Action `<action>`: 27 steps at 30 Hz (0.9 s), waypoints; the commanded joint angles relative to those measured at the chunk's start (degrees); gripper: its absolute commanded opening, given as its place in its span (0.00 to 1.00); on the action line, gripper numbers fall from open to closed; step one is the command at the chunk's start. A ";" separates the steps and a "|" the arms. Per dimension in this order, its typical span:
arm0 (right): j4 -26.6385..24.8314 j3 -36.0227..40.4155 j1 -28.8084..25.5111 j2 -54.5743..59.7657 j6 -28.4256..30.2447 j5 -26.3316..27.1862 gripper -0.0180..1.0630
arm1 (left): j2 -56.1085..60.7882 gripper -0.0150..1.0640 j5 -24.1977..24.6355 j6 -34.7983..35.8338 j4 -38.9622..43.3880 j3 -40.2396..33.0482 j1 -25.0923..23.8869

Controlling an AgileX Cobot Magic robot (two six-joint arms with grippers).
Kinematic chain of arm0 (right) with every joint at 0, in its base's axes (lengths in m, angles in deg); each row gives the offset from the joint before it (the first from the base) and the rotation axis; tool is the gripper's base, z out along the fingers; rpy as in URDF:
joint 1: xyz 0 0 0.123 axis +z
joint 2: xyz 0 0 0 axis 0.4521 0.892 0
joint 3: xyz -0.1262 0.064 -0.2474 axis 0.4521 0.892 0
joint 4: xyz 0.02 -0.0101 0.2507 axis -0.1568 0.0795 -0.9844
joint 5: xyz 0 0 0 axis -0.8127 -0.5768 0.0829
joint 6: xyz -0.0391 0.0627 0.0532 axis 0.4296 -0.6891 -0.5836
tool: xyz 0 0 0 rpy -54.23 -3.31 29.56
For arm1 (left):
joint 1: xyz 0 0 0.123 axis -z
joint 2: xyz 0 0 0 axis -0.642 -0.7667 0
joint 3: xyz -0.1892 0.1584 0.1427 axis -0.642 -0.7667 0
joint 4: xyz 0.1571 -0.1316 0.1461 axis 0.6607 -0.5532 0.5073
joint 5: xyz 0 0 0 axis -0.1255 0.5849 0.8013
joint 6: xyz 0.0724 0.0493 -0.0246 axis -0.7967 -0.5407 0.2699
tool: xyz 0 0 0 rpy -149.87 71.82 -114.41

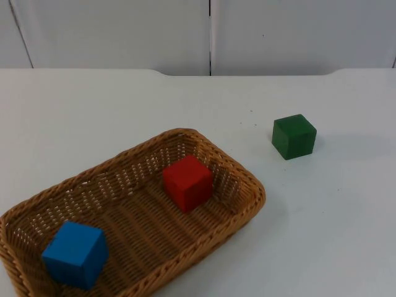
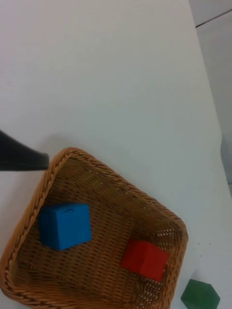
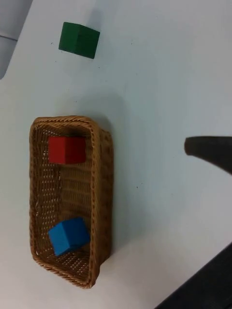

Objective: Pick up one cube with each hand and place exactly two cubes into the same basket, leaving the remaining cube outside.

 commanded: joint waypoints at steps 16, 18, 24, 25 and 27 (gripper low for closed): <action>-0.17 0.15 -0.23 -0.18 0.30 0.00 0.99 | 0.18 0.99 -0.70 -0.06 0.23 -0.23 -0.03; -0.17 0.15 -0.23 -0.18 0.30 0.00 0.99 | 0.18 0.99 -0.70 -0.06 0.23 -0.23 -0.03; -0.17 0.15 -0.23 -0.18 0.30 0.00 0.99 | 0.18 0.99 -0.70 -0.06 0.23 -0.23 -0.03; -0.17 0.15 -0.23 -0.18 0.30 0.00 0.99 | 0.18 0.99 -0.70 -0.06 0.23 -0.23 -0.03; -0.17 0.15 -0.23 -0.18 0.30 0.00 0.99 | 0.18 0.99 -0.70 -0.06 0.23 -0.23 -0.03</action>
